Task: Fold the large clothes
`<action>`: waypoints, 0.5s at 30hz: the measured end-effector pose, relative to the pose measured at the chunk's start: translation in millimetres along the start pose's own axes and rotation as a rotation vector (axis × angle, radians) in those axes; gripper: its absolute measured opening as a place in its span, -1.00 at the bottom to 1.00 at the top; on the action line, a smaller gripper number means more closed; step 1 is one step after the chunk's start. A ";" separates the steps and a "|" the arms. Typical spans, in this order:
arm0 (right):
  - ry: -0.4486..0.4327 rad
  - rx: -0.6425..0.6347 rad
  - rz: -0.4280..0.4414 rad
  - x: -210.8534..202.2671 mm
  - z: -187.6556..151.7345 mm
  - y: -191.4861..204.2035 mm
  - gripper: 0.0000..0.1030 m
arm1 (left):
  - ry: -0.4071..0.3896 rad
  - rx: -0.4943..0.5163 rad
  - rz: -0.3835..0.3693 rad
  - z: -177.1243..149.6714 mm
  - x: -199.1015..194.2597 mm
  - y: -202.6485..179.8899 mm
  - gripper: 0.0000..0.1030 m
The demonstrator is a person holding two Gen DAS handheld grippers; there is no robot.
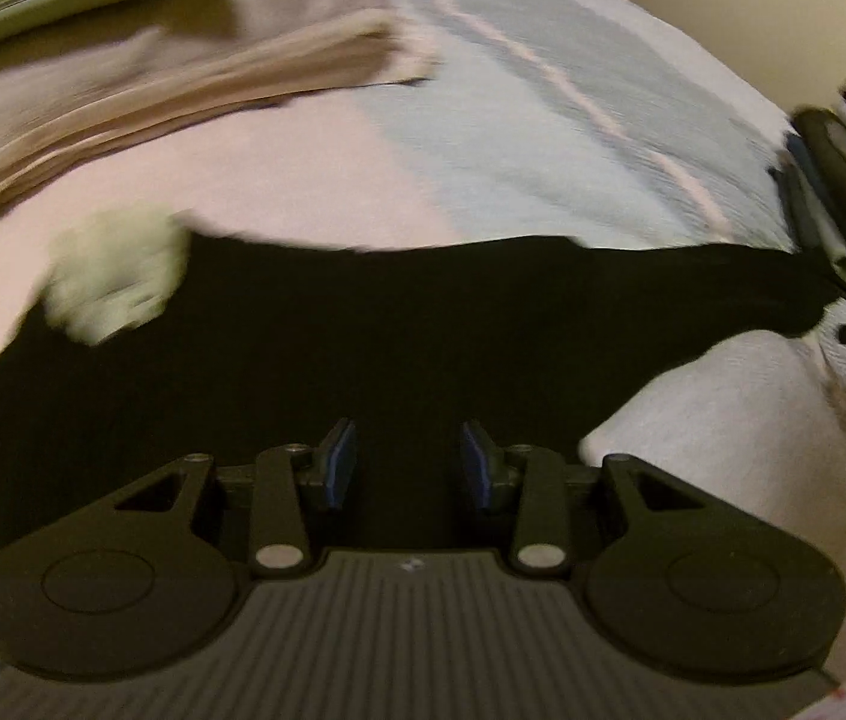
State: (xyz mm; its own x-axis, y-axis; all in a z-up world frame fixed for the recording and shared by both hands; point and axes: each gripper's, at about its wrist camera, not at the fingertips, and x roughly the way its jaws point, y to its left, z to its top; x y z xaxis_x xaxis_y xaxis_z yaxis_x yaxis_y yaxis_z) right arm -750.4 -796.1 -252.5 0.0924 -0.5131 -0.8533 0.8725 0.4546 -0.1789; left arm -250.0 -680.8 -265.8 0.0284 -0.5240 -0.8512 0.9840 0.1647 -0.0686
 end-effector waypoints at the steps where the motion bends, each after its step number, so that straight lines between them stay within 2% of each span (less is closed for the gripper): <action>1: -0.003 0.008 0.018 -10.3 2.2 7.1 -0.01 | -0.001 -0.032 0.022 -7.3 -12.0 13.7 -0.35; 5: -0.018 0.019 0.113 -40.6 14.1 53.3 -0.01 | -0.012 -0.114 0.107 -36.8 -58.6 70.0 -0.23; 7: -0.040 -0.004 0.162 -55.3 17.3 90.5 -0.01 | -0.017 -0.141 0.147 -51.1 -81.0 101.4 -0.19; 11: -0.072 -0.076 0.276 -85.2 30.5 188.5 -0.01 | -0.031 -0.173 0.225 -93.1 -130.1 178.7 -0.09; 15: -0.122 -0.133 0.362 -114.3 39.3 302.5 -0.01 | -0.052 -0.145 0.271 -130.8 -165.0 260.5 0.05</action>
State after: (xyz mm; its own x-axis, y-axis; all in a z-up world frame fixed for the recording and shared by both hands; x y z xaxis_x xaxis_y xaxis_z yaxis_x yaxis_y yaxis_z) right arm -478.1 -628.6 -189.8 0.4459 -0.3817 -0.8096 0.7042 0.7079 0.0541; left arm -21.5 -442.1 -211.2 0.2993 -0.4864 -0.8209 0.9039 0.4202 0.0805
